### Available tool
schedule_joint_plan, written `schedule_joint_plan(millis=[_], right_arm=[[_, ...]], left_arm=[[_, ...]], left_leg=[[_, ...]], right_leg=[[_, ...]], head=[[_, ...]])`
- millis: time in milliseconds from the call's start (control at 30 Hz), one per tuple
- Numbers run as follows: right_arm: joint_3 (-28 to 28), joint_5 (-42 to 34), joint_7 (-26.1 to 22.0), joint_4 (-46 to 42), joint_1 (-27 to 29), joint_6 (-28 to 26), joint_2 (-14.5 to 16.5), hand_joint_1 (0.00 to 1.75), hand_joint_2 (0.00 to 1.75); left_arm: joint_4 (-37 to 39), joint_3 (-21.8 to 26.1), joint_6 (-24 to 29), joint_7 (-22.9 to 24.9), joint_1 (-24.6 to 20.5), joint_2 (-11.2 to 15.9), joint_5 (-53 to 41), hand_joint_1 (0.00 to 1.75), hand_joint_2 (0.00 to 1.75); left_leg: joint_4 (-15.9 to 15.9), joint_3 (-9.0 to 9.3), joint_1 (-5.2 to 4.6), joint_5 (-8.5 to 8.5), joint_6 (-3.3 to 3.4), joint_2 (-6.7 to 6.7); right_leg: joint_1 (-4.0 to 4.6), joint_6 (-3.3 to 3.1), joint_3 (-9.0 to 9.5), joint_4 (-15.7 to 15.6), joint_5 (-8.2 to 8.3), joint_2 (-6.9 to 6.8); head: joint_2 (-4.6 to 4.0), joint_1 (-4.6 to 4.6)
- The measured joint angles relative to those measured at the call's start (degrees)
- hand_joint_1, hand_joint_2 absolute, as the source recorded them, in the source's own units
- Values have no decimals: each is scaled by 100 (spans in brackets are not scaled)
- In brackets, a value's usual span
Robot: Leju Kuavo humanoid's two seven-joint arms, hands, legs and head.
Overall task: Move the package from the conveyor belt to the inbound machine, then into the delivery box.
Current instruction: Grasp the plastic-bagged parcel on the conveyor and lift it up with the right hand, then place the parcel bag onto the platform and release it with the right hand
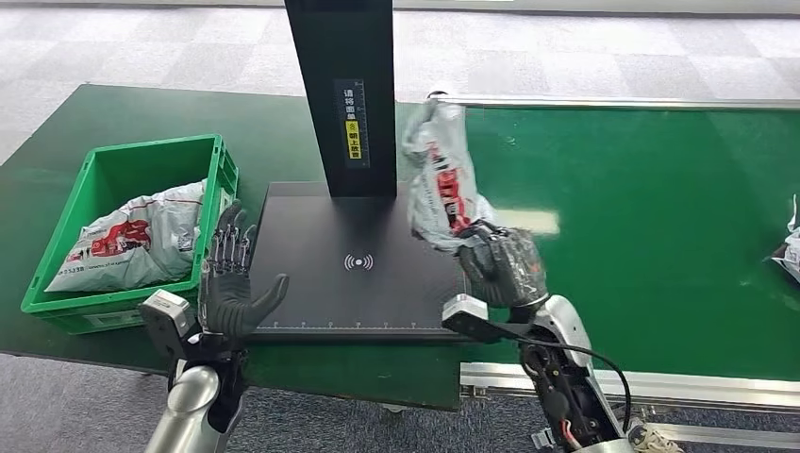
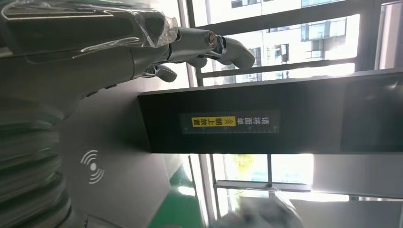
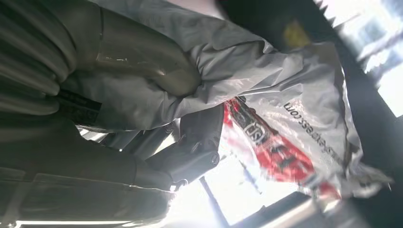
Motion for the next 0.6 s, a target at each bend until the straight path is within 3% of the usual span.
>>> schedule_joint_plan(millis=[300, 600], right_arm=[[1776, 385, 53, 2030, -1145, 1457, 303, 175, 175], [2484, 352, -4, 2809, -1536, 1723, 495, 175, 175]], left_arm=[[138, -75, 193, -140, -130, 11, 229, 0, 175], [137, -75, 254, -154, -126, 34, 251, 0, 175]], left_leg=[[0, -13, 2, -1, -1, 0], [1, -14, 2, -1, -1, -1]], right_leg=[[3, -1, -13, 3, -2, 0], [3, 0, -14, 2, -2, -1]], head=[[0, 0], [0, 1]])
